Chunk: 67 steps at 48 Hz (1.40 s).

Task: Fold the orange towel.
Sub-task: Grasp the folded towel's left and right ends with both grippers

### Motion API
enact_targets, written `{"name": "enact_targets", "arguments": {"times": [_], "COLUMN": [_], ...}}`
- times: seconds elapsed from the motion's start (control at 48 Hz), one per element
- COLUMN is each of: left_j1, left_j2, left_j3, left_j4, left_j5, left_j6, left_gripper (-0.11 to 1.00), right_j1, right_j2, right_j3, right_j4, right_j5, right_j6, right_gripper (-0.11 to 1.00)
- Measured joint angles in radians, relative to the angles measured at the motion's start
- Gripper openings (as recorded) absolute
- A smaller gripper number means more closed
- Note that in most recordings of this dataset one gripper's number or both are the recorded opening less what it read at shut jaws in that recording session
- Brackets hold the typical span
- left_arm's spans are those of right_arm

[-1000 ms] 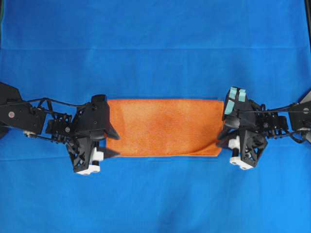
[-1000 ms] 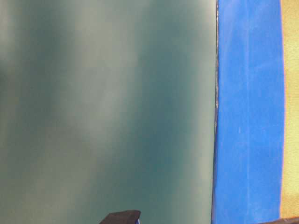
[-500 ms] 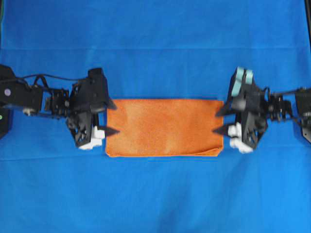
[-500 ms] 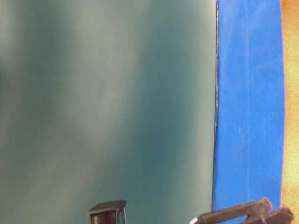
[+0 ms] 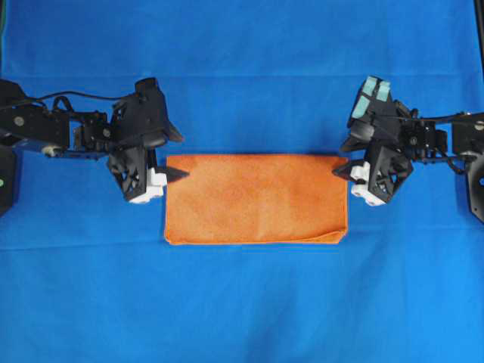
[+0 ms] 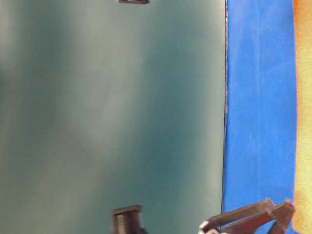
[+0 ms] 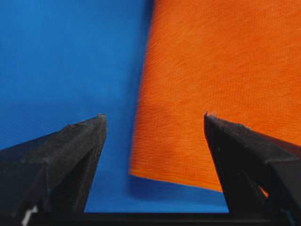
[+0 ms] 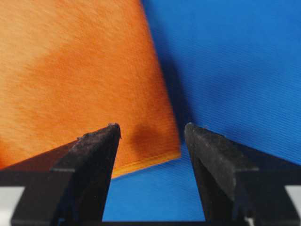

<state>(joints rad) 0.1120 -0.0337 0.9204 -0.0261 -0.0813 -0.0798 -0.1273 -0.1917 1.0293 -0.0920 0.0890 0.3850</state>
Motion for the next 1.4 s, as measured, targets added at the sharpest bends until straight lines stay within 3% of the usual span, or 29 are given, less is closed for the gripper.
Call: {"name": "enact_targets", "arguments": {"times": [0.312,0.562,0.667,0.812,0.916,1.229,1.396], "left_j1": [0.051,0.054,0.054,0.046,0.041,0.043,0.044], "left_j2": [0.086,0.092,0.094,0.098,0.100,0.077,-0.011], "left_j3": [0.015,0.008,-0.012,-0.041,-0.055,-0.074,-0.092], "left_j4": [0.002,0.000,0.002,0.000,0.002,0.002,0.002], "left_j5": [-0.044,0.003,0.052,0.120,0.150,0.225,0.321], "left_j6": [0.002,0.002,-0.002,-0.003,-0.002,0.006,-0.011], "left_gripper": [0.70,0.47,0.35,0.15,0.03,0.03,0.03], "right_j1": [-0.026,-0.028,-0.028,-0.025,-0.015,-0.011,-0.009], "right_j2": [0.097,0.100,0.100,0.100,0.101,0.074,-0.017], "right_j3": [-0.005,-0.008,-0.008,-0.008,-0.009,-0.012,-0.031], "right_j4": [-0.011,-0.012,-0.014,-0.015,-0.015,-0.015,-0.015], "right_j5": [-0.034,-0.037,-0.043,-0.044,-0.044,-0.043,0.031], "right_j6": [0.000,-0.003,-0.003,0.000,0.003,0.015,0.017], "right_gripper": [0.61,0.57,0.42,0.04,0.03,0.03,0.03]}}
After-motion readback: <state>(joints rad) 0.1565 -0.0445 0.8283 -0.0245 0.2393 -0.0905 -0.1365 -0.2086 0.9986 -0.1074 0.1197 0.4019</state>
